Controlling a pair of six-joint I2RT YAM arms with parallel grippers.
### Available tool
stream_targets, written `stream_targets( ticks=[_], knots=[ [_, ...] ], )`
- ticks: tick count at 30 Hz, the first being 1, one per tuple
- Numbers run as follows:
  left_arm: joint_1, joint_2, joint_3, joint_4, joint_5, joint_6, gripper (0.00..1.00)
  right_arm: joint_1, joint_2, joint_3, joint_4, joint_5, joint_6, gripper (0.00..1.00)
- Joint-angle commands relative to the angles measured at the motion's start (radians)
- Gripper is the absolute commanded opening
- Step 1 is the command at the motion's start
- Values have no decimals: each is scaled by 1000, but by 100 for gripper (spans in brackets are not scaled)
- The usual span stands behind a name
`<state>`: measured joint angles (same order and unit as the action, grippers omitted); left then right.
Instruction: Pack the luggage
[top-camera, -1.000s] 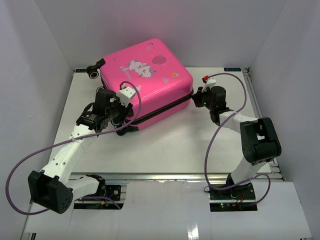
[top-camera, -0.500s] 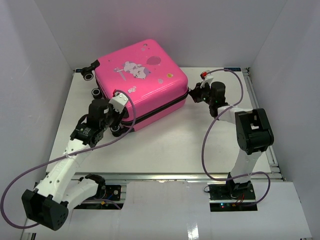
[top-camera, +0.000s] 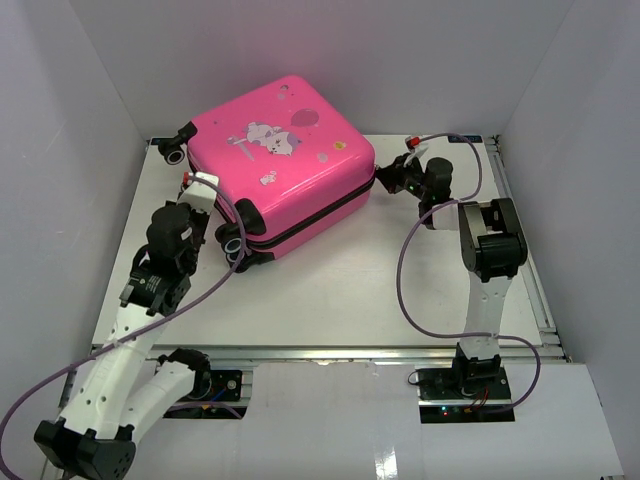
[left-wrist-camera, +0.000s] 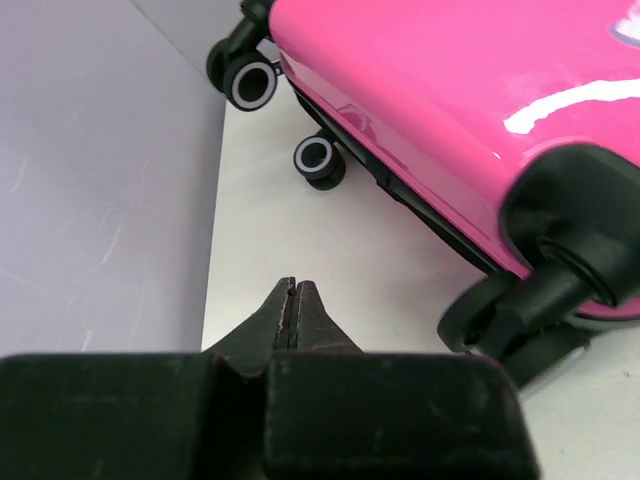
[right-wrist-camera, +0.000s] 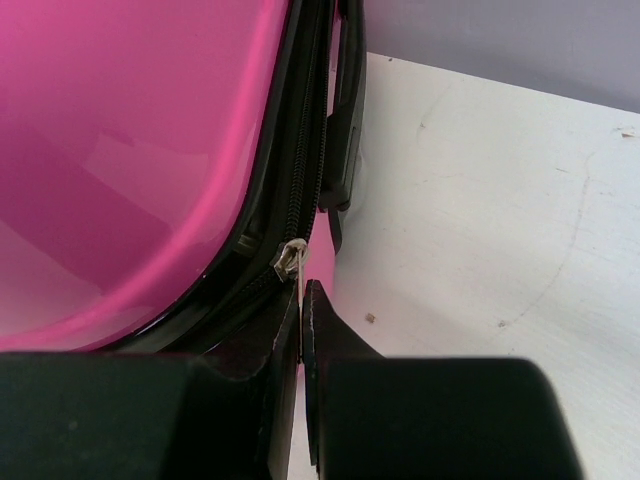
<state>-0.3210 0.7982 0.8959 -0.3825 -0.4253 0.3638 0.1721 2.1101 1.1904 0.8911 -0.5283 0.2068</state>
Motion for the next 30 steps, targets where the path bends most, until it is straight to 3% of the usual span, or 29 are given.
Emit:
stream_targets(
  ticks=[1, 3, 5, 9, 12, 18, 30],
  knots=[
    [0, 149, 165, -41, -60, -200, 13, 46, 51, 64, 167, -121, 34, 8],
    [3, 238, 315, -134, -6, -303, 18, 61, 78, 103, 155, -157, 36, 8],
    [3, 349, 414, -159, 34, -401, 16, 73, 120, 127, 191, -180, 73, 8],
    [62, 424, 459, -129, -125, -625, 3, 98, 191, 145, 311, -238, 202, 8],
    [207, 416, 474, -118, 111, -776, 3, 148, 210, 163, 283, -275, 195, 8],
    [238, 444, 506, -108, 282, -682, 2, 238, 143, 4, 404, -255, 207, 8],
    [234, 449, 539, -175, 385, -565, 8, 530, 33, -239, 509, -164, 153, 8]
  ],
)
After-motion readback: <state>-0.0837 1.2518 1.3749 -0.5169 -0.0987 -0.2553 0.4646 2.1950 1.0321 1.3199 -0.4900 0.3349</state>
